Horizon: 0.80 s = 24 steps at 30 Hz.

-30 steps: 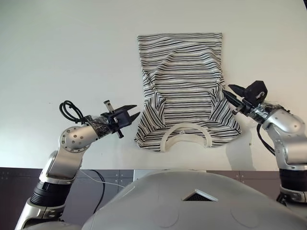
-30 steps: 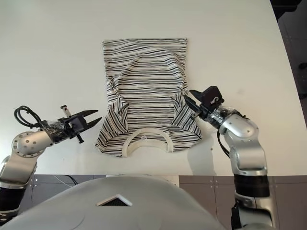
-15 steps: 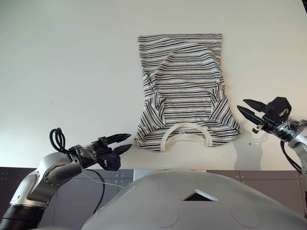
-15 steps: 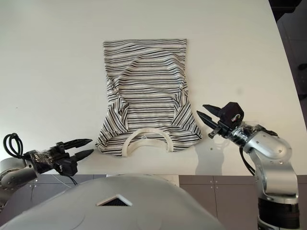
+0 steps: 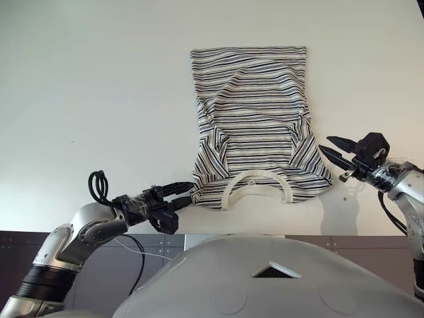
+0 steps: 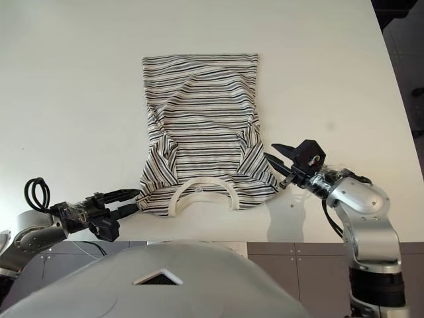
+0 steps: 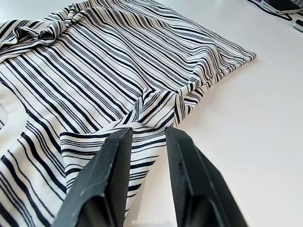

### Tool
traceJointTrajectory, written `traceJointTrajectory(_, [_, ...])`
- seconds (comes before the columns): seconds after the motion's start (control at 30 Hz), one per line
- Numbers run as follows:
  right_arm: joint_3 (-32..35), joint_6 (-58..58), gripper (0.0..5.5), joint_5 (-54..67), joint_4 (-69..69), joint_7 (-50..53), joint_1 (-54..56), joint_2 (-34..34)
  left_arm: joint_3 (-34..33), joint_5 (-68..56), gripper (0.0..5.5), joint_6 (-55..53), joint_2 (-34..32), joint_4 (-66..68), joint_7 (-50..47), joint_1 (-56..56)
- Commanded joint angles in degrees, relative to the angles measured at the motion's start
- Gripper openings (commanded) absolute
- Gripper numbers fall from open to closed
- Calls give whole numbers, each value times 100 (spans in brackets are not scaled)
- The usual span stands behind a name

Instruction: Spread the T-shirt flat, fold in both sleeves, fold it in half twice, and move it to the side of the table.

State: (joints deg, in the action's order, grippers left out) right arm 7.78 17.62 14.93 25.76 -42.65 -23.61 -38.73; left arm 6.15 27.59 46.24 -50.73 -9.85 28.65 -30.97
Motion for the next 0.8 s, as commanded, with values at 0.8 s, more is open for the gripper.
traceJointTrajectory(0.8, [-282, -45, 126, -172, -27, 178, -21, 130, 168, 369, 308, 191, -88, 181, -88, 197])
